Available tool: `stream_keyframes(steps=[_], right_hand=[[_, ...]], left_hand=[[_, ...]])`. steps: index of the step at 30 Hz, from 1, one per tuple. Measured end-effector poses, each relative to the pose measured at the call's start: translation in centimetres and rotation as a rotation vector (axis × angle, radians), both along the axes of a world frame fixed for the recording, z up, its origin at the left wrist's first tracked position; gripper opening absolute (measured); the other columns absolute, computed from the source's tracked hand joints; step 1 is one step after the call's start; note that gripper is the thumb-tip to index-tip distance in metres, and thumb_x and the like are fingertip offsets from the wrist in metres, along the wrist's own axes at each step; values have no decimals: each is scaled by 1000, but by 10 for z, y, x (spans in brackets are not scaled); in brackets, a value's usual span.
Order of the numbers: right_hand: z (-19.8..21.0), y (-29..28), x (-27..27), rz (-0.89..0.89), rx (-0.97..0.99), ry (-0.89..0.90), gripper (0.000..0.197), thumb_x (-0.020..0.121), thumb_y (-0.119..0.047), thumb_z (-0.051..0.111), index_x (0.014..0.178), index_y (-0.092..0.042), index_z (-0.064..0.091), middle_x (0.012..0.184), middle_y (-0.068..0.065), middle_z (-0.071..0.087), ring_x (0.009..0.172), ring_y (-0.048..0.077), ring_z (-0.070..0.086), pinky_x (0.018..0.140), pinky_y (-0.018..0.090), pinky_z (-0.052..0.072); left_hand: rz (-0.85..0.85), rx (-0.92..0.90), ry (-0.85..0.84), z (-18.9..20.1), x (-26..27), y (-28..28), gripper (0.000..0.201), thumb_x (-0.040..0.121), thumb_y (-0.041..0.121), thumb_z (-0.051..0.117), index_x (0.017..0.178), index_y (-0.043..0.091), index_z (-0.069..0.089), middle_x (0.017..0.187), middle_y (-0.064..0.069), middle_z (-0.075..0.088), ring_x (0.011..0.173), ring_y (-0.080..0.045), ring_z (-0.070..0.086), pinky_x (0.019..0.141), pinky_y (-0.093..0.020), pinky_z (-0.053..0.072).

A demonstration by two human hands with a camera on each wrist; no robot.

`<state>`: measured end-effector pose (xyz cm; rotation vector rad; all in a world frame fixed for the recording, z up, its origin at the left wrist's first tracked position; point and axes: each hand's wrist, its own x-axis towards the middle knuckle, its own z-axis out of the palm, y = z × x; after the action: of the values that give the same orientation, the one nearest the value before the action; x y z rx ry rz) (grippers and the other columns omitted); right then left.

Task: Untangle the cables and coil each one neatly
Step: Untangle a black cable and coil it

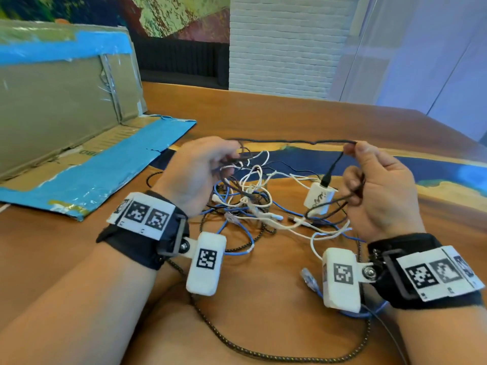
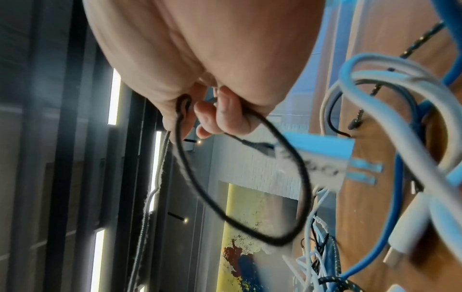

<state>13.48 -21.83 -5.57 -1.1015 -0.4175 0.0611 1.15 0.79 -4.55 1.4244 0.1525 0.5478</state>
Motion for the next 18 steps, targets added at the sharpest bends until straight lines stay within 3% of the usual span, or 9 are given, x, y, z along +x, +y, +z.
stream_keyframes(steps=[3,5,9,12,16,18], right_hand=[[-2,-2,3,-19,20,45,33,104,-20,56,79,-22,78,84,-7,71,52,9,37,43,24,19],[-2,-2,4,-26,7,57,33,104,-22,57,79,-23,79,80,-9,70,54,10,37,43,24,20],[-2,-4,5,-34,-18,60,32,104,-25,58,81,-25,81,75,-10,66,54,9,40,41,21,27],[-1,-8,7,-13,-26,36,31,104,-25,57,84,-24,80,85,-7,67,55,11,38,42,25,24],[-1,-5,0,128,-235,-119,21,102,-15,58,96,-19,77,87,6,68,49,15,29,52,37,15],[-2,3,-12,250,-296,-192,18,97,-5,63,106,-15,75,91,7,73,46,12,31,49,30,20]], left_hand=[[35,-284,-116,4,0,11,27,94,23,59,70,16,50,68,2,54,85,-19,67,84,-35,48],[94,-385,-167,7,-1,16,36,103,26,51,69,20,43,61,5,46,76,-18,68,85,-34,47],[164,-353,-160,8,-2,21,34,104,34,54,72,21,55,78,5,62,80,-16,69,82,-34,51],[81,-355,-169,9,-2,20,36,106,35,50,76,22,66,84,4,64,66,-12,61,68,-28,51],[-58,-259,-78,6,-1,6,27,108,29,44,99,17,67,82,3,64,58,-11,55,58,-24,48],[-97,-171,14,2,0,-3,27,106,24,48,103,15,72,82,2,63,56,-11,54,56,-23,47]])
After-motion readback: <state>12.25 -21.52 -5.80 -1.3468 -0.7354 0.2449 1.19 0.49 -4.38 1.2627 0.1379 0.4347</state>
